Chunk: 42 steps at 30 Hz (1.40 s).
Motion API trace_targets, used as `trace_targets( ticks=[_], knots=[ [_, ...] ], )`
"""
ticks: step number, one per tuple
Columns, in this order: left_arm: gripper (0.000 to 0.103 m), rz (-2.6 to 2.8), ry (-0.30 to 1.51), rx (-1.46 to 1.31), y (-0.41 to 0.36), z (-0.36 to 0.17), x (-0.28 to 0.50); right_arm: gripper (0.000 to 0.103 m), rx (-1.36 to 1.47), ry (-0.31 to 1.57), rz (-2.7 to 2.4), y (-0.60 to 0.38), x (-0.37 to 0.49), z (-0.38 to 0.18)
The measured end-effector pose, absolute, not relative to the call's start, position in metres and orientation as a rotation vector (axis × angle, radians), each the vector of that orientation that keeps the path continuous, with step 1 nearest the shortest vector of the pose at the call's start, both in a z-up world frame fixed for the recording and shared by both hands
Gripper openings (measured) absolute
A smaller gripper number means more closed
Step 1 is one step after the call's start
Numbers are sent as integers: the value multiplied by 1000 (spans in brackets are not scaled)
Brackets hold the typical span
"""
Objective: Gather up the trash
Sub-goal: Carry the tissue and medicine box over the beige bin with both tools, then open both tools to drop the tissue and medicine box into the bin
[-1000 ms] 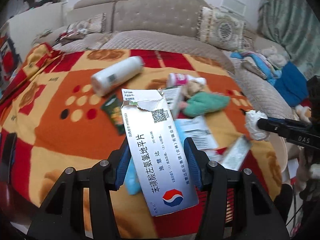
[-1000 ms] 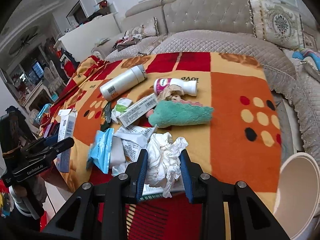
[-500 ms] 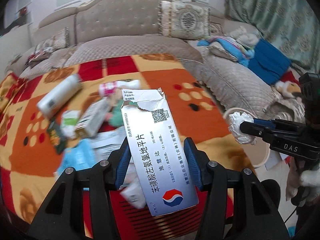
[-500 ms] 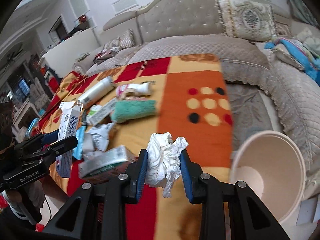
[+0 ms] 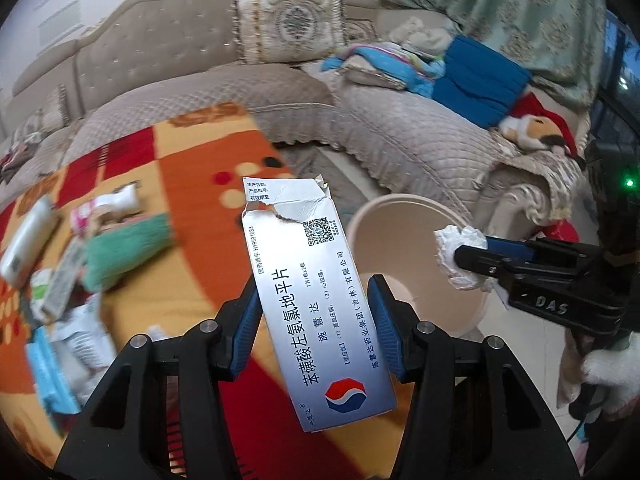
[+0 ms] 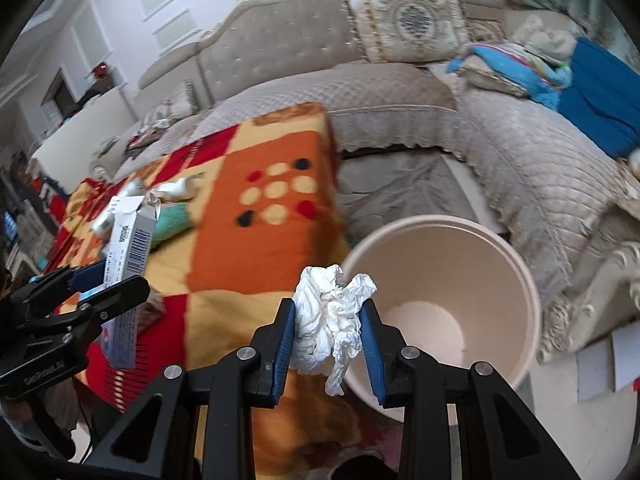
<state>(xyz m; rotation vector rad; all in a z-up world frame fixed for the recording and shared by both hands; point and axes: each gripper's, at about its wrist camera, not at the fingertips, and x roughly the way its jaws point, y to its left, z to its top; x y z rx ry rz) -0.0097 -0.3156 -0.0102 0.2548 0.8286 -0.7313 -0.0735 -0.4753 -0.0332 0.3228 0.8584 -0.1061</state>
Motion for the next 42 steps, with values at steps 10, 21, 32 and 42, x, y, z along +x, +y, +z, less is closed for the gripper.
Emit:
trace_targets(
  ticks=[10, 21, 32, 42],
  knots=[
    [51, -771, 854, 261, -376, -30, -7, 31, 358, 888, -213, -517, -89, -61],
    [52, -779, 881, 262, -405, -51, 1, 31, 410, 921, -262, -543, -89, -92],
    [64, -832, 897, 197, -404, -55, 10, 44, 467, 935, -280, -551, -86, -108],
    [64, -817, 912, 206, -400, -56, 5, 48, 490, 942, -272, -550, -86, -111]
  ],
)
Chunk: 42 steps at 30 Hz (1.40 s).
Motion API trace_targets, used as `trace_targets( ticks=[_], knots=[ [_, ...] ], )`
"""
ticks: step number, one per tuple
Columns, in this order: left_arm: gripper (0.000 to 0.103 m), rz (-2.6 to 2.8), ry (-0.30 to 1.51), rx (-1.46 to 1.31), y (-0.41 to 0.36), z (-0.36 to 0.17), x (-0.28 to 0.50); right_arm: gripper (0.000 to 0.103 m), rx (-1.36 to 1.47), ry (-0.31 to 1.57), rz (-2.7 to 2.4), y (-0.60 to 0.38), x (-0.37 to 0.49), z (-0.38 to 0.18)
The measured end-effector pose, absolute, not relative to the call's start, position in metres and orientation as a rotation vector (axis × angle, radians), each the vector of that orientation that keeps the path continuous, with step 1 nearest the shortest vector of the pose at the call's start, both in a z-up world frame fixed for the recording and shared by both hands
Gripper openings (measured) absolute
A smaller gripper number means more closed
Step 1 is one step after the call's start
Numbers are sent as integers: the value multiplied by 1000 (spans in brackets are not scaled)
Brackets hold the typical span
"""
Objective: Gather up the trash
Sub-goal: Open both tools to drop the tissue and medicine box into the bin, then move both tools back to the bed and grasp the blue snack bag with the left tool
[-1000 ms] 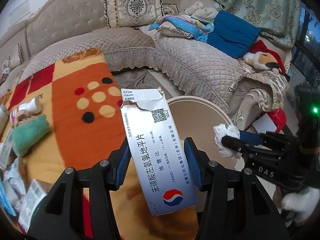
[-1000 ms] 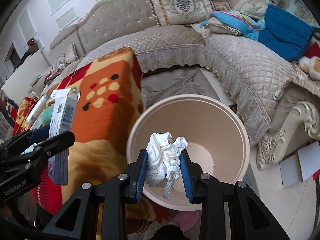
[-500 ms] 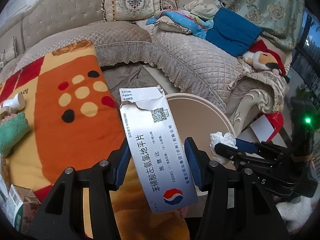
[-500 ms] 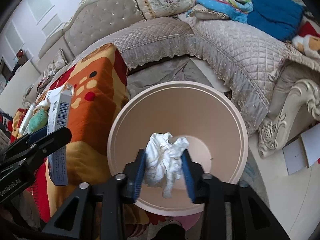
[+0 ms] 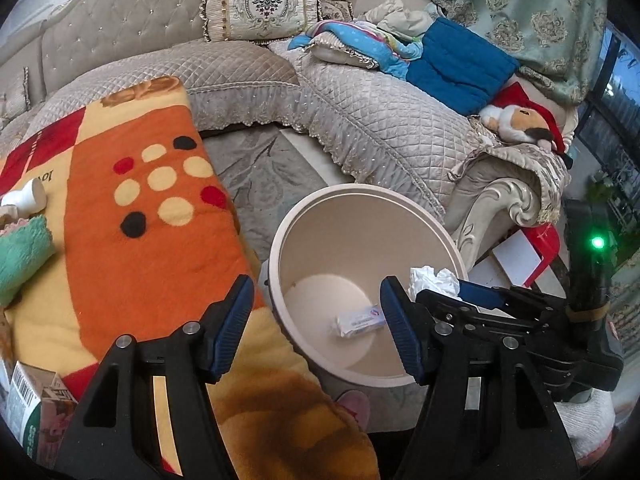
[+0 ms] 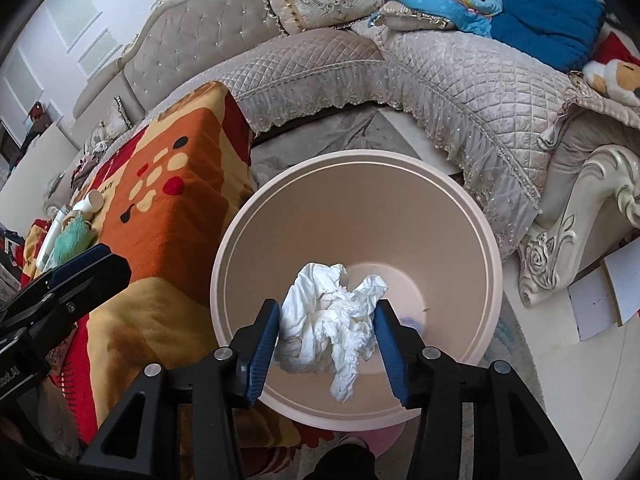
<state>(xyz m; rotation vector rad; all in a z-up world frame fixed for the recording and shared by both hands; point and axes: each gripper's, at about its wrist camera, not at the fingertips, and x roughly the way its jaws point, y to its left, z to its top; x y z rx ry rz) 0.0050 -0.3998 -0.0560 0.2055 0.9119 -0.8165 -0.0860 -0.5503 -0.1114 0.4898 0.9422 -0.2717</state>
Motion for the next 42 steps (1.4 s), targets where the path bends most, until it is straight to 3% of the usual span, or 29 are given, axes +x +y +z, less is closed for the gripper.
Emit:
trace_targets(
  ticks=[8, 23, 42],
  knots=[
    [64, -802, 914, 203, -391, -55, 2, 61, 552, 934, -256, -552, -86, -115],
    [64, -761, 875, 226, -366, -47, -10, 61, 498, 936, -229, -526, -84, -100],
    [64, -639, 827, 171, -277, -28, -12, 63, 441, 900, -122, -452, -64, -68]
  ],
)
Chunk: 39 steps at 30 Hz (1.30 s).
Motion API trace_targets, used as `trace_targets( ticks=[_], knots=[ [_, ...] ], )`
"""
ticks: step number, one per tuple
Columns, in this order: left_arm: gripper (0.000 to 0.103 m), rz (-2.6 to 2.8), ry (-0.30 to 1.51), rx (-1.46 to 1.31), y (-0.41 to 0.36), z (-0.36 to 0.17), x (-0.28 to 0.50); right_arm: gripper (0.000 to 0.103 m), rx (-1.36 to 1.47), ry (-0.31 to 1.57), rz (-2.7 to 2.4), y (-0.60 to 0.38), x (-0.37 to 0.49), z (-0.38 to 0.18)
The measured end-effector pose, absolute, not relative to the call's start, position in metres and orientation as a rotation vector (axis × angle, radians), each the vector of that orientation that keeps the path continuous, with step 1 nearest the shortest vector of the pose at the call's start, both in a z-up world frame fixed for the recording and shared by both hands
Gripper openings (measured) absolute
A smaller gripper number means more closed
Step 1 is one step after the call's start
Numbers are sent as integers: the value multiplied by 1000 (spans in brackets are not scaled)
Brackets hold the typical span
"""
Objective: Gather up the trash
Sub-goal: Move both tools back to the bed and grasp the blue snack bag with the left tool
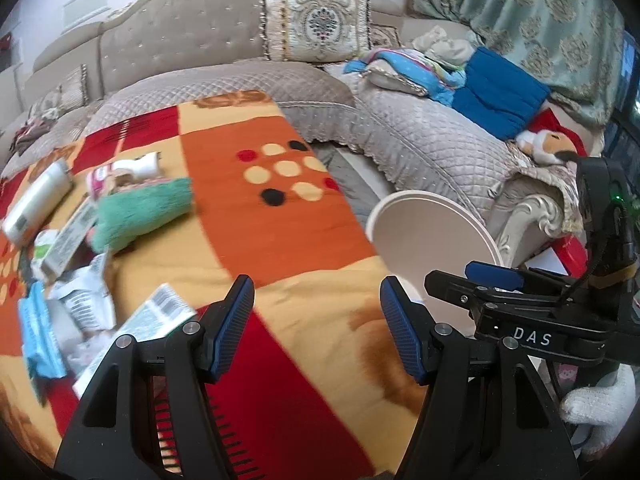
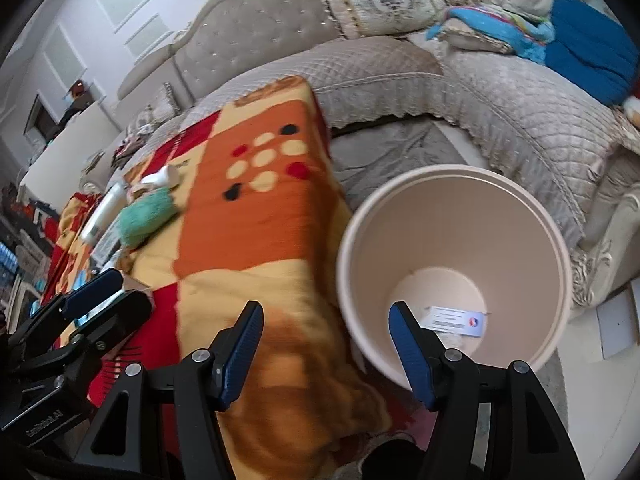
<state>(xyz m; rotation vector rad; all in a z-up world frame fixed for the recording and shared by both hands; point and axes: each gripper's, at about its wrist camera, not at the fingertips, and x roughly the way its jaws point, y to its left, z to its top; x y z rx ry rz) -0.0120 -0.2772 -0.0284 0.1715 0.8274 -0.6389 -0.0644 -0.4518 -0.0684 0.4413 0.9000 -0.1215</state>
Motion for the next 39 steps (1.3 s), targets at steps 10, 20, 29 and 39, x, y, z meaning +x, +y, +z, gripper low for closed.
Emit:
trace_targets(
  ticks=[10, 20, 29, 39],
  knots=[
    [64, -552, 828, 108, -197, -13, -1, 68, 384, 888, -21, -398, -43, -49],
    [64, -372, 868, 60, -98, -30, 20, 68, 326, 885, 60, -356, -21, -36],
    [64, -234, 855, 66, -87, -48, 66, 69, 300, 903, 116, -328, -11, -35],
    [65, -163, 885, 156, -70, -74, 79, 69, 272, 916, 126, -318, -4, -31]
  ],
)
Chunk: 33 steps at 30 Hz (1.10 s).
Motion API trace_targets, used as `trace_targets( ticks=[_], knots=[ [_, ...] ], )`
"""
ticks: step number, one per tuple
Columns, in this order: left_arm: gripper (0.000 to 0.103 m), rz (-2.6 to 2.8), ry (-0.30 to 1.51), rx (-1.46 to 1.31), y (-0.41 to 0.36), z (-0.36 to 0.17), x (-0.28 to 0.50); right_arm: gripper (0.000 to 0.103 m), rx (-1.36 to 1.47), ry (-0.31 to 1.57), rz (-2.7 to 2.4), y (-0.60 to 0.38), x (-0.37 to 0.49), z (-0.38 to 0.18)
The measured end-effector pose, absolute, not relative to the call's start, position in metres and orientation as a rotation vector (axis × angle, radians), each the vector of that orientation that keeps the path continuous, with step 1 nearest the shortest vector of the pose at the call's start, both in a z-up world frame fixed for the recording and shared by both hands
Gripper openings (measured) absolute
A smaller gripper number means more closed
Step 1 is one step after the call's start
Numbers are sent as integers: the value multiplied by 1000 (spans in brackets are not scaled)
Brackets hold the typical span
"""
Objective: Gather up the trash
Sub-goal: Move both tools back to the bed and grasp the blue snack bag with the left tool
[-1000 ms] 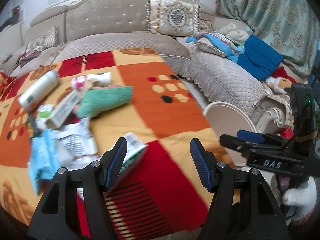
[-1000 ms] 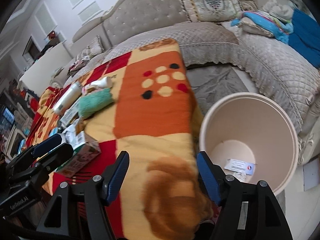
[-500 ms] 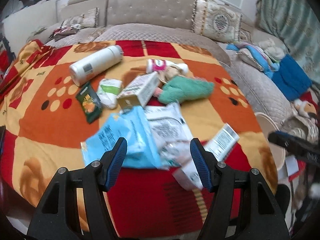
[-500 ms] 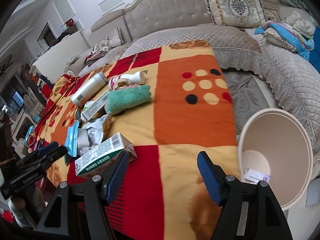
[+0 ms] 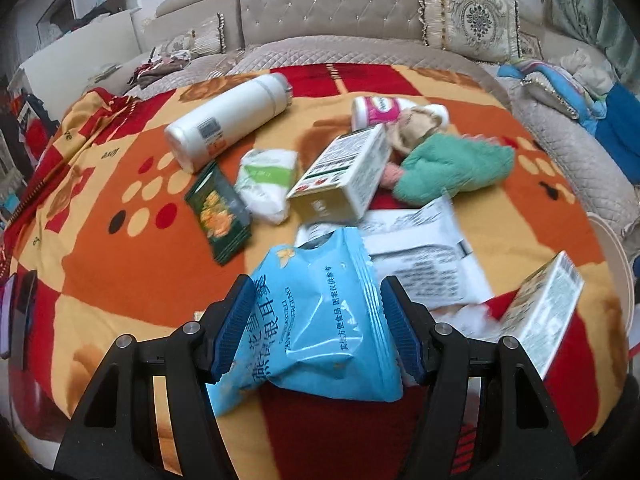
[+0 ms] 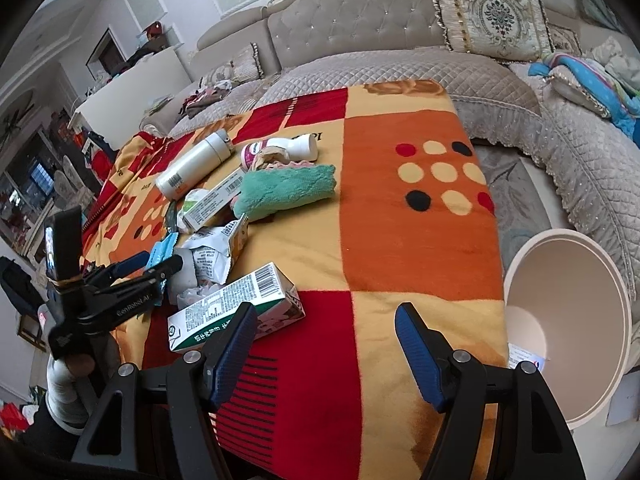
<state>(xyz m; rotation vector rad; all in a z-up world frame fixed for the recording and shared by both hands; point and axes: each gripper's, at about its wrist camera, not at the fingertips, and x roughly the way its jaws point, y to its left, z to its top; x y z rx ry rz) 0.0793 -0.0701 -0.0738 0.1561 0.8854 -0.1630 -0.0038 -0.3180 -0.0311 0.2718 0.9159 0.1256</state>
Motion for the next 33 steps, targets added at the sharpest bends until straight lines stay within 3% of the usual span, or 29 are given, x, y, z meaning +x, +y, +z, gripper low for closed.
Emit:
trace_targets(
  ticks=[15, 33],
  knots=[
    [70, -86, 908, 33, 37, -72, 79, 70, 228, 926, 212, -279, 18, -28],
    [72, -365, 1072, 25, 52, -77, 21, 71, 180, 959, 361, -212, 55, -21]
  ],
)
